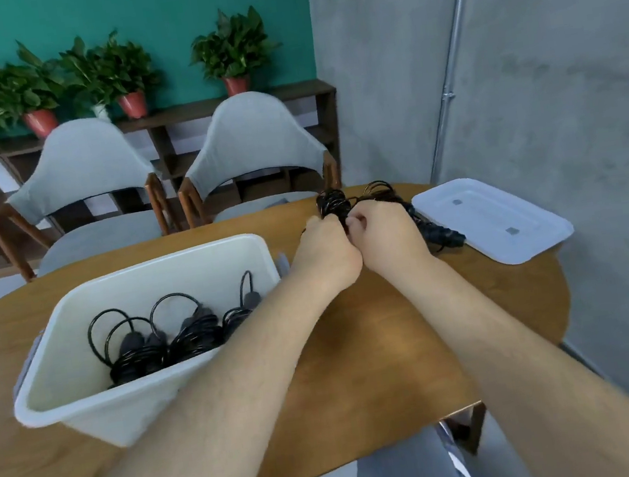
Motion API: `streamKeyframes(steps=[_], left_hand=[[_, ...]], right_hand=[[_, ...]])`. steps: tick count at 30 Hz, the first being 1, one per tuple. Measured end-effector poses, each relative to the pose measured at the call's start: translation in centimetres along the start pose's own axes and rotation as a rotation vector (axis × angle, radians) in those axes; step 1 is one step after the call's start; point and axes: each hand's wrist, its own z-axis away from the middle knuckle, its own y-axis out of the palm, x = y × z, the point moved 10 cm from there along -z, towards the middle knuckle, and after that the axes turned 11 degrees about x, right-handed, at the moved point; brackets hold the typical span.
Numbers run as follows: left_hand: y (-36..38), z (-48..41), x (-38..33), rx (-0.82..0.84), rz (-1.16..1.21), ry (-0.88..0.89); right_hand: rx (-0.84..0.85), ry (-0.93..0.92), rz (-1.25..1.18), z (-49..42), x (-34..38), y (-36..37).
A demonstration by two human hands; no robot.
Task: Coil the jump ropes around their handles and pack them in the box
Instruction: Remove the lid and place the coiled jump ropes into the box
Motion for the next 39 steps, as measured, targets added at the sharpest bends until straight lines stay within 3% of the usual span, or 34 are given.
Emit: streamKeyframes(steps=[3,9,20,23,30,39], left_hand=[[4.4,-1.1,1.2,-0.015,0.163,-0.127],[7.5,-1.3,6.8,-0.290,0.380,-0.230],[10.2,-2.5,10.3,-0.313,0.739,-0.278],[10.7,-1.8,9.5,-0.294,0.840,-0.277],[9.4,0.2,5.1,-0.261,0.832,-0.164],[3.0,3.9,0.9,-0.292,0.836,-0.067]], right_hand=[[0.043,0.047,-0.067,0.2,-4.2,1.5],[0.164,0.125,-0.192,0.7,-7.5,7.7],[0.040,0.200,-0.591,0.2,-10.7,11.5],[0.013,0.242,-0.702,0.7,-11.5,10.4],[-0.086,0.269,-0.745,2.8,-11.9,5.1],[-0.213,0.140,-0.705,3.8,-6.8,-1.2]])
